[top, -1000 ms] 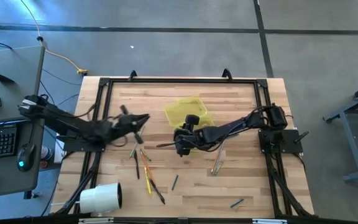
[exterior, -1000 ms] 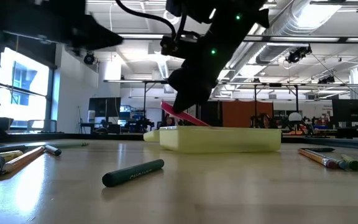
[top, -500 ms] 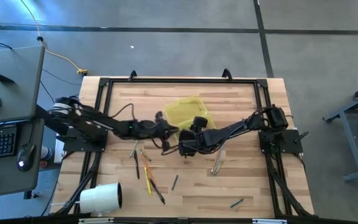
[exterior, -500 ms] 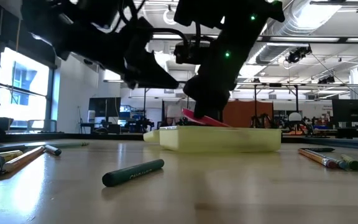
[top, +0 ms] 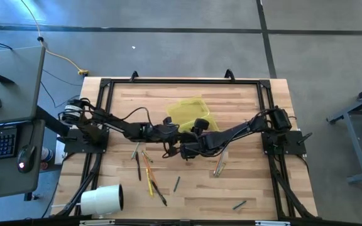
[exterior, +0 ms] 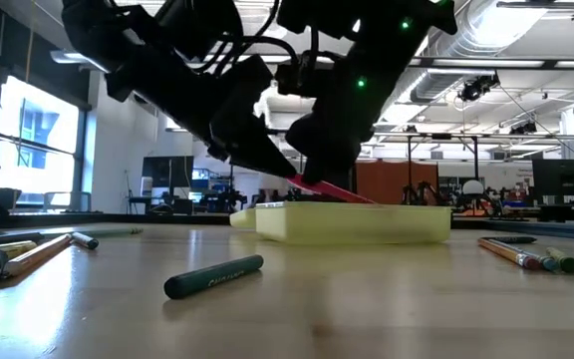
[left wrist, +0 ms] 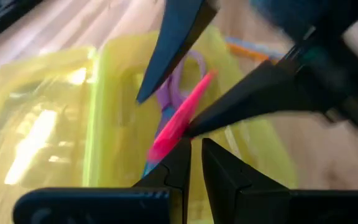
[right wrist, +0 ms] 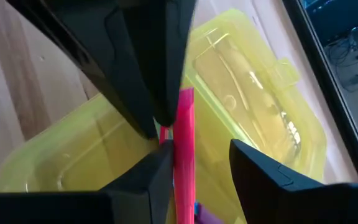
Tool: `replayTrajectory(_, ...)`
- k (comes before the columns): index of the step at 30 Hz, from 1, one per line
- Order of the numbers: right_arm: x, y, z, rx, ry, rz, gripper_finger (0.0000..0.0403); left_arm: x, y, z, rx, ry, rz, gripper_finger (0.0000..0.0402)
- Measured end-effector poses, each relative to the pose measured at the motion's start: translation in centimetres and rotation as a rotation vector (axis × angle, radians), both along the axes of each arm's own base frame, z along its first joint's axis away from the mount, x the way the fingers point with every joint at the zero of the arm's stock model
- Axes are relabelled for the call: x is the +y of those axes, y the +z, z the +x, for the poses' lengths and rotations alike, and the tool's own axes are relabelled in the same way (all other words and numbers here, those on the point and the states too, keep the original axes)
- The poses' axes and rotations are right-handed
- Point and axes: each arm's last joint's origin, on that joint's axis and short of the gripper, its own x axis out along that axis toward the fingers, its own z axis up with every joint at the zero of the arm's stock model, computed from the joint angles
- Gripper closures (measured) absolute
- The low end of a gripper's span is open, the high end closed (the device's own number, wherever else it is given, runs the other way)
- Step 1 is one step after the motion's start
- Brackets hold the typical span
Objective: Pick & place school supplies into a supply box
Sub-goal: Put the pink ballpoint pen into the supply box
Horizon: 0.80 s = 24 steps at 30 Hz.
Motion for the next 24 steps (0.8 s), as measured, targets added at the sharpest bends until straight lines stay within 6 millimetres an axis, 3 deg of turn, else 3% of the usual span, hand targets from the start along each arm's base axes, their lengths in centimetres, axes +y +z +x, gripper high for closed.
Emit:
replayTrajectory(11,2.1,0.4,0.3,-0.087,0.038,-0.025,0.0261,1.4,-0.5,-0.1,0.034,0.039,-0.009,0.0328)
replayTrajectory(17,2.4,0.2,-0.4,-0.020,0.048,-0.092,0.0261,1.3,-0.6,-0.1,0.047,0.006,-0.044,0.0328)
replayTrajectory(24,2.8,0.0,-0.7,0.051,0.111,-0.065,0.0261,1.4,1.3,-1.1,0.046,0.006,-0.037,0.0328)
